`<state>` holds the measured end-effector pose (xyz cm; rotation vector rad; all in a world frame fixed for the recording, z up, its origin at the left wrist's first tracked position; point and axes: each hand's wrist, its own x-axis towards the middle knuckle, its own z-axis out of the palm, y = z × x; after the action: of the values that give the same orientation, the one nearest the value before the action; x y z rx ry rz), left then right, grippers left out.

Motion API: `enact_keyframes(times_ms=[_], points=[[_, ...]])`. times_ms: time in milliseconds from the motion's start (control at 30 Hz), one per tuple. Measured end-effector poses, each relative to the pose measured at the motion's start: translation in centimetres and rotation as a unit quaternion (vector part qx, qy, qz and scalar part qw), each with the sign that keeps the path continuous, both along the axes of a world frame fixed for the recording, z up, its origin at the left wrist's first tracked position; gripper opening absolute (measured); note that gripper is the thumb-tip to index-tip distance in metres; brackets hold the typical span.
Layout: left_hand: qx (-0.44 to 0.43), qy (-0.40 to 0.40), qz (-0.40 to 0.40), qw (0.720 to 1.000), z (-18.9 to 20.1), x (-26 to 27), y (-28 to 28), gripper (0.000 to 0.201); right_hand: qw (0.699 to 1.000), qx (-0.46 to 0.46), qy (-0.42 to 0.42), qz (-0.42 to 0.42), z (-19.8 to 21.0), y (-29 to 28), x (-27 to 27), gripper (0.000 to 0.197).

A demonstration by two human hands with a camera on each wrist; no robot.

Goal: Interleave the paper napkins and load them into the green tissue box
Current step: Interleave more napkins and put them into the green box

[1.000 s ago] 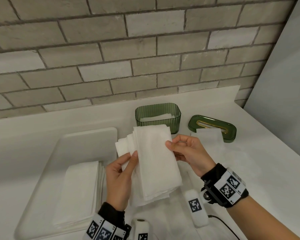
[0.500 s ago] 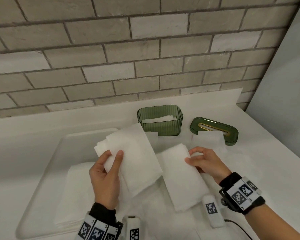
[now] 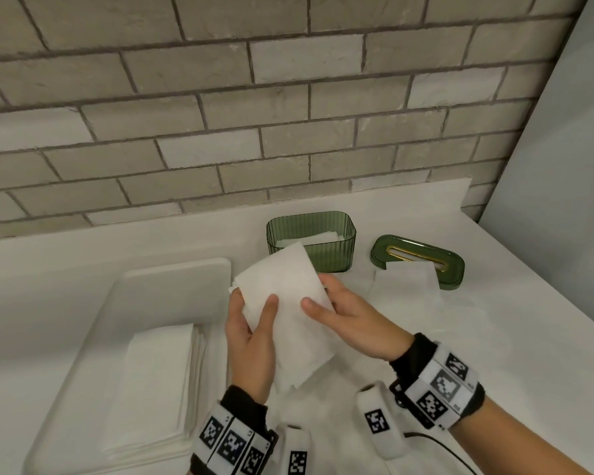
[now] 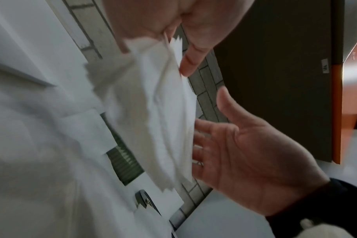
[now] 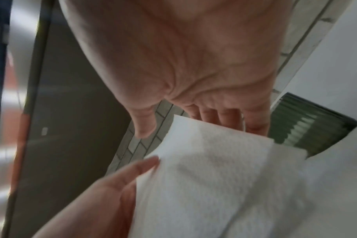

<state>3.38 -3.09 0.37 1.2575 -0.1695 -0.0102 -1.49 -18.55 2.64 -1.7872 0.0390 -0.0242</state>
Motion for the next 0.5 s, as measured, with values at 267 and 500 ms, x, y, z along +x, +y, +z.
enact_keyframes(times_ms=[267, 500], points=[[-0.022, 0.008, -0.001, 1.0, -0.5, 0.5, 0.7, 0.065, 0.997, 0.006, -0.003, -0.077, -0.3, -2.9, -0.4, 0.047], [0.081, 0.027, -0.112, 0.99, -0.9, 0.8, 0.4, 0.051, 0.972, 0.145, -0.061, -0.172, -1.7, -5.1, -1.3, 0.02]])
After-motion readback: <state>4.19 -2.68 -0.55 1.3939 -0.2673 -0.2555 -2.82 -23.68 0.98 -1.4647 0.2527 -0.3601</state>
